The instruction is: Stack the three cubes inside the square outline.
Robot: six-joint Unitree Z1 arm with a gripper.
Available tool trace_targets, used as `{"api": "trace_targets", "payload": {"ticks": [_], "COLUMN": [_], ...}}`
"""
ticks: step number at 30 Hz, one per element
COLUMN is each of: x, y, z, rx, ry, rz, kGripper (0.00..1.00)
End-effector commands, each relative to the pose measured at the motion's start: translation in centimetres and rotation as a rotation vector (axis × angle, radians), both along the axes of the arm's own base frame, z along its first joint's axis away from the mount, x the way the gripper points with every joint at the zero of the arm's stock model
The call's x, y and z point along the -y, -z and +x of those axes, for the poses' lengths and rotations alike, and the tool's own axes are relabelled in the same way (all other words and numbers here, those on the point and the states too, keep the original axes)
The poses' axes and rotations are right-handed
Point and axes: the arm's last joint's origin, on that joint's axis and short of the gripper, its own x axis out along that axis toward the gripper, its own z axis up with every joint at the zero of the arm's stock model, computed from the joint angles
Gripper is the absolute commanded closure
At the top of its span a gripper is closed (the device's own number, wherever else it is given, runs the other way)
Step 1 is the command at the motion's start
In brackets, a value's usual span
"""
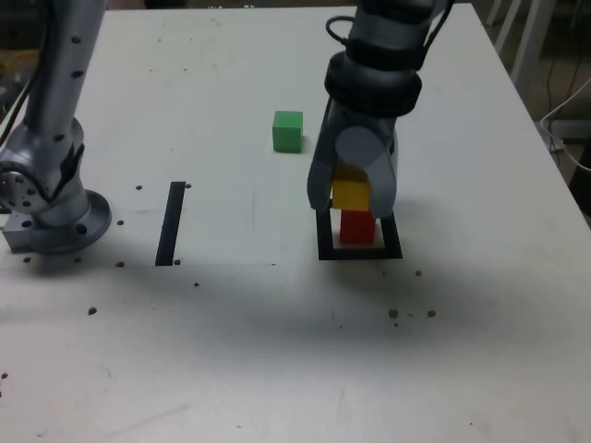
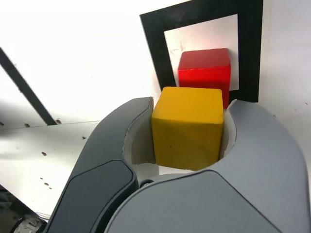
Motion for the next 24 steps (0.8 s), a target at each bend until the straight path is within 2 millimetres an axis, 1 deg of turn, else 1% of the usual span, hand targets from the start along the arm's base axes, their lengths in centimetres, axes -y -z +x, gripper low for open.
{"api": "trace_targets", "payload": {"ticks": [1, 20, 21, 22, 23, 24], "x": [0.0, -1.0, -1.0, -1.1, -1.1, -1.1], "y": [0.4, 1.8, 1.9, 2.0, 2.0, 2.1], "z": [0.2, 0.8, 0.8, 0.8, 0.9, 0.9], "rx": [-0.003, -0.015, -0.017, -0.018, -0.017, -0.015], "ry": [0.001, -0.012, -0.011, -0.010, -0.007, -0.004], "rz": [-0.002, 0.014, 0.013, 0.013, 0.012, 0.011], "kGripper": [0.74, 0.73, 0.71, 0.67, 0.60, 0.50]}}
